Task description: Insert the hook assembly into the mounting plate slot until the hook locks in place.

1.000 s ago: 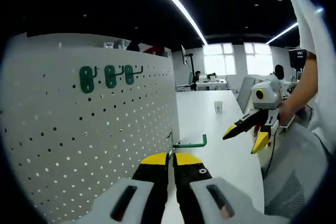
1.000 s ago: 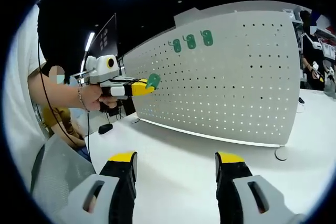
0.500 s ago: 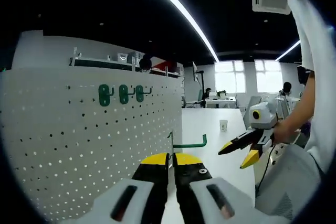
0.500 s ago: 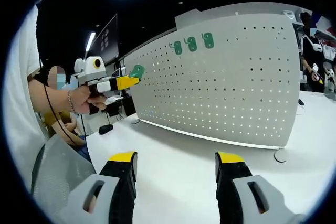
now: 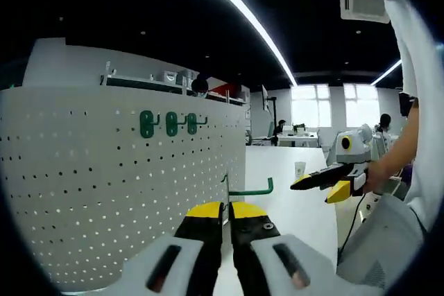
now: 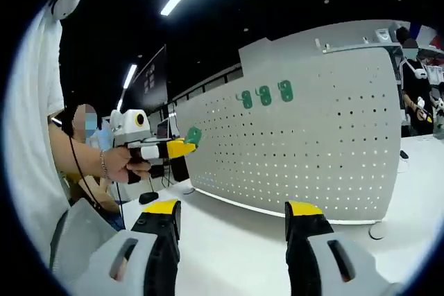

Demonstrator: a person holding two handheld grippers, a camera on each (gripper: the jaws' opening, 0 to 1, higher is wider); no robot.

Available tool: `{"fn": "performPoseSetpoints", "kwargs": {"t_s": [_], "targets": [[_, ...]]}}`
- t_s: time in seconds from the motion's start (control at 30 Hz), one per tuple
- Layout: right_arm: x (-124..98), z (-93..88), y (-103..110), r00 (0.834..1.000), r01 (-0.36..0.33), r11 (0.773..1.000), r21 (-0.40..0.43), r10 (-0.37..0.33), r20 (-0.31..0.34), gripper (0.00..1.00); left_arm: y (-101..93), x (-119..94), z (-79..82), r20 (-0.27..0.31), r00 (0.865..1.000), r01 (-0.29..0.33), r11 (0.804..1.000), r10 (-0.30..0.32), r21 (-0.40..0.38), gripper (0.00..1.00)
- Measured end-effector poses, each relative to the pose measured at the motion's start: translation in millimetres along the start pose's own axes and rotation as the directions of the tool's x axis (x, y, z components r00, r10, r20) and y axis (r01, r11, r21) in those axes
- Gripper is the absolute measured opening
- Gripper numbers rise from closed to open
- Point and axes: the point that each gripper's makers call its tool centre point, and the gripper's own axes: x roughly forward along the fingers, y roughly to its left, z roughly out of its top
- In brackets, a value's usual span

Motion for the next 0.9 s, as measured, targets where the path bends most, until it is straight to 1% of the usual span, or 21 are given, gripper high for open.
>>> {"fn": "performPoseSetpoints", "kwargs": {"t_s": [0.2, 0.33, 0.53, 0.67, 0.9], "targets": [[6, 4.2, 5, 1.000, -0.014, 1.000, -0.008, 0.014, 0.001, 0.56, 0.5, -2, -1.4, 0.000, 1.000, -0.009, 1.000, 0.009, 0.001, 0.03], [12, 8.5, 9, 0.999, -0.030, 1.000, -0.002, 0.030, 0.017, 0.54, 0.5, -3, -1.4, 0.002, 1.000, -0.015, 1.000, 0.015, 0.004, 0.03], [29, 15.4, 17, 0.997, -0.065, 0.998, 0.008, 0.065, 0.037, 0.52, -1.9, -3, -3.6, 0.003, 1.000, -0.022, 1.000, 0.022, -0.001, 0.03], [41, 20.8, 26, 0.993, -0.106, 0.994, 0.011, 0.106, 0.045, 0.50, -2.9, -3, -4.0, 0.005, 1.000, -0.027, 1.000, 0.027, -0.006, 0.03], [57, 26.0, 39, 0.988, -0.143, 0.990, 0.014, 0.142, 0.059, 0.46, -1.8, -5, -3.4, 0.010, 0.999, -0.040, 0.999, 0.040, -0.011, 0.03]]}}
